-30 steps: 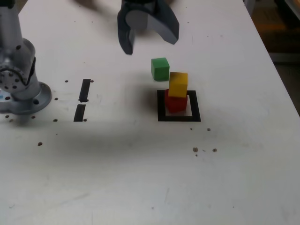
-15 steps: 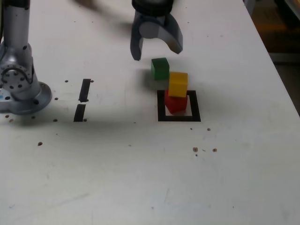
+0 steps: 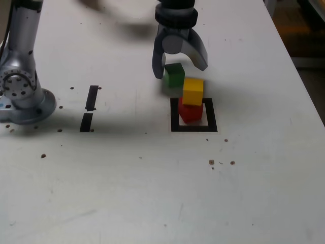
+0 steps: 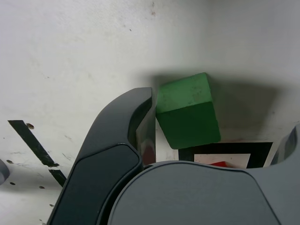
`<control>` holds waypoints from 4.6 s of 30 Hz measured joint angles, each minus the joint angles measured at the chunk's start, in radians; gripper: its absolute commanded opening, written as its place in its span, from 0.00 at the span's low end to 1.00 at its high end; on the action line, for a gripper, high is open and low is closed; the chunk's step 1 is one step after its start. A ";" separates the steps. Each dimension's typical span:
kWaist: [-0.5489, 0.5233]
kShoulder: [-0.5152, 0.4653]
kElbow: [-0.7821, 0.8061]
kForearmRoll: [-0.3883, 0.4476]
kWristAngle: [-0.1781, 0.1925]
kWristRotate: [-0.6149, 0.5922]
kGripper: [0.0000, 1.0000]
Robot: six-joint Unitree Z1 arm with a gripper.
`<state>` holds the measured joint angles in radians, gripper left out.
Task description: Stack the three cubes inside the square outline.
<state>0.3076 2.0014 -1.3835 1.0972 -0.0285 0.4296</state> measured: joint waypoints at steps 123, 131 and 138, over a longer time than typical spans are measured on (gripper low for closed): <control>-0.249 -0.415 0.142 0.123 0.103 -0.254 0.97; -0.213 -0.437 0.336 0.014 0.023 -0.268 0.97; -0.227 -0.387 0.387 -0.108 -0.005 -0.245 0.97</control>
<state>0.0807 1.6140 -0.9965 0.9895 -0.0333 0.1847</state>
